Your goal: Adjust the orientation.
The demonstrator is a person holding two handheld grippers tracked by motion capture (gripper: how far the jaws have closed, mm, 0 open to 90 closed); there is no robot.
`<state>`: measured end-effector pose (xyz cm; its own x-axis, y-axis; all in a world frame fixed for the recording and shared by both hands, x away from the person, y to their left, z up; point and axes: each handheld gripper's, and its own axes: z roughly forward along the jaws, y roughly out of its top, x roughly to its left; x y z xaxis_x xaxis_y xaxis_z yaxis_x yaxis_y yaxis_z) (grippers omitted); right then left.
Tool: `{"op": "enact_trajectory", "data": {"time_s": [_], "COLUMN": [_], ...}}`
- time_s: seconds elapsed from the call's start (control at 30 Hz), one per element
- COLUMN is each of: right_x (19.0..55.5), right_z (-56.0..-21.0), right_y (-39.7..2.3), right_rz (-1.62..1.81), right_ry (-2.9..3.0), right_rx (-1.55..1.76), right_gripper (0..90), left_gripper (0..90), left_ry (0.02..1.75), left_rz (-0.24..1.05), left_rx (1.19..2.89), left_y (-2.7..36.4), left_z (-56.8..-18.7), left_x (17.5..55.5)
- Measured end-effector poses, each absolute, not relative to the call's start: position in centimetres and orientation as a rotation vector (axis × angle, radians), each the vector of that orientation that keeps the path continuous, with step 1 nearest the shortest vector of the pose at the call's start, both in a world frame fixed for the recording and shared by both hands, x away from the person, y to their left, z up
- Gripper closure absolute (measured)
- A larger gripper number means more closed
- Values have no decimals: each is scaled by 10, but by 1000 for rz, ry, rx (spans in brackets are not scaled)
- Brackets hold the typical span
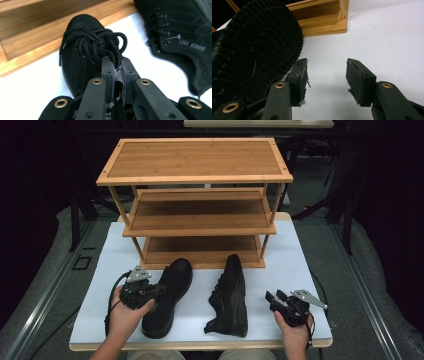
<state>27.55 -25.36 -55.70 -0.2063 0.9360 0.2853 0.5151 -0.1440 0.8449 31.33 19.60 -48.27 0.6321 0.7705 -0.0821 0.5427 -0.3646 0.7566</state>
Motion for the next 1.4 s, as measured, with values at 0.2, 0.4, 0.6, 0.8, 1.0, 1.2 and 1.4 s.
{"op": "enact_trajectory", "data": {"time_s": [0.2, 0.4, 0.6, 0.8, 1.0, 1.2, 1.4], "right_x": [275, 275, 275, 276, 276, 276, 275], "right_z": [-557, -557, -557, -558, -558, -558, -558], "right_y": [-253, -254, -254, -254, -254, -254, -254], "right_rz": [1316, 1331, 1319, 1329, 1328, 1330, 1311], "right_ry": [1698, 1677, 1694, 1679, 1681, 1679, 1702], "right_rx": [1626, 1621, 1628, 1623, 1625, 1626, 1640], "right_gripper": [510, 509, 506, 503, 501, 498, 494], "left_gripper": [836, 835, 832, 829, 765, 672, 646], "left_ry": [1015, 1005, 987, 981, 995, 1049, 1115], "left_rz": [363, 334, 343, 325, 278, 224, 177], "left_rx": [2095, 2122, 2159, 2181, 2166, 2240, 2294], "left_y": [197, 205, 213, 216, 218, 212, 208], "left_z": [-481, -479, -476, -475, -461, -452, -455], "left_x": [311, 308, 304, 304, 307, 308, 312]}}
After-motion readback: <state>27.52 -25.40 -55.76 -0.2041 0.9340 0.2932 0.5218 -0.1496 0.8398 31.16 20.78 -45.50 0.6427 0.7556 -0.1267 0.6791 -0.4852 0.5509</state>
